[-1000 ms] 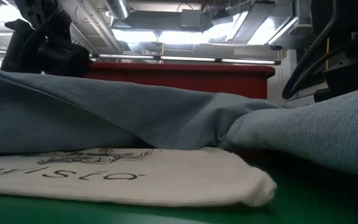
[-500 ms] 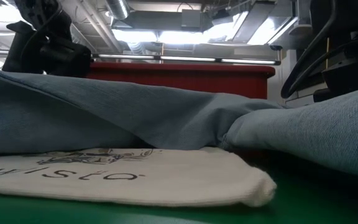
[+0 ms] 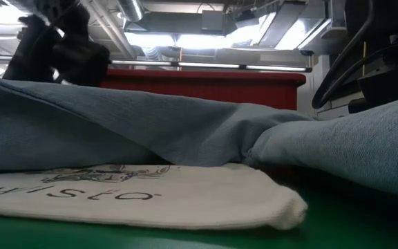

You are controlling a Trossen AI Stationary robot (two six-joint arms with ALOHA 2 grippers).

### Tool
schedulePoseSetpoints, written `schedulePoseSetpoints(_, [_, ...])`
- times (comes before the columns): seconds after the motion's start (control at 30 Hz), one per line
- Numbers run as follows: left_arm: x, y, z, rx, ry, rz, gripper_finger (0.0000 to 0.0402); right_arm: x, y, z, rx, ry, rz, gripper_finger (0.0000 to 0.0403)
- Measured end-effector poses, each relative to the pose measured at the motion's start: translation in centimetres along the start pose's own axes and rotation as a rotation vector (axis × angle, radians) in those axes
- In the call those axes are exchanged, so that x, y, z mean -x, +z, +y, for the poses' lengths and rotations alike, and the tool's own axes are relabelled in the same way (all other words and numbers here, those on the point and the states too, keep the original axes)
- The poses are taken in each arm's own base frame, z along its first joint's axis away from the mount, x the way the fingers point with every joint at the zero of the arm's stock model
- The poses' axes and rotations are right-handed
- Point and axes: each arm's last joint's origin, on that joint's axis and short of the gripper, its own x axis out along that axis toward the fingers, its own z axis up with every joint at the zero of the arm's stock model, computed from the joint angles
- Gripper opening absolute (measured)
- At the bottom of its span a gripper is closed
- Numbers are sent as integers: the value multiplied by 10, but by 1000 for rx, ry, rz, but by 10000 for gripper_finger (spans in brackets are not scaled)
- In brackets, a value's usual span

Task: Fold Laundry from Bin
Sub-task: Fold the light blue jeans

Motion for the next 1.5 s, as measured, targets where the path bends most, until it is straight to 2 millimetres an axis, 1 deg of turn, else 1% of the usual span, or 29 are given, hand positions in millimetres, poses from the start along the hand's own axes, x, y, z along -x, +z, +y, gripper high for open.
schedulePoseSetpoints(0.1, [22,-1,3,8,29,41,4,0,0,0,0,0,0,175])
schedulePoseSetpoints(0.23, [63,-6,9,14,100,49,3,0,0,0,0,0,0,175])
schedulePoseSetpoints(0.27, [74,-6,8,12,94,24,3,0,0,0,0,0,1,175])
schedulePoseSetpoints(0.33, [94,-5,7,8,16,-54,2,0,0,0,0,0,0,175])
schedulePoseSetpoints(0.43, [123,-7,12,51,-67,-136,2,1,0,0,0,1,-4,175])
schedulePoseSetpoints(0.6, [163,-12,21,102,-183,-284,1,8,-2,-1,1,-29,-48,175])
schedulePoseSetpoints(0.77, [192,-17,33,143,-240,-424,1,16,-4,-2,0,-47,-98,175])
schedulePoseSetpoints(0.87, [205,-22,43,165,-263,-493,1,18,-5,-2,-4,-53,-107,175])
schedulePoseSetpoints(1.0, [211,-28,60,216,-273,-568,0,19,-5,-2,-4,-52,-112,175])
schedulePoseSetpoints(1.2, [216,-45,106,372,-283,-712,0,19,-3,-2,-6,-56,-139,175])
schedulePoseSetpoints(1.33, [216,-61,138,505,-291,-799,0,20,1,-4,-38,-142,-194,175])
schedulePoseSetpoints(1.4, [214,-69,151,564,-297,-827,0,20,2,-7,-72,-195,-207,175])
schedulePoseSetpoints(1.5, [212,-77,165,636,-295,-858,0,20,2,-14,-109,-196,-201,175])
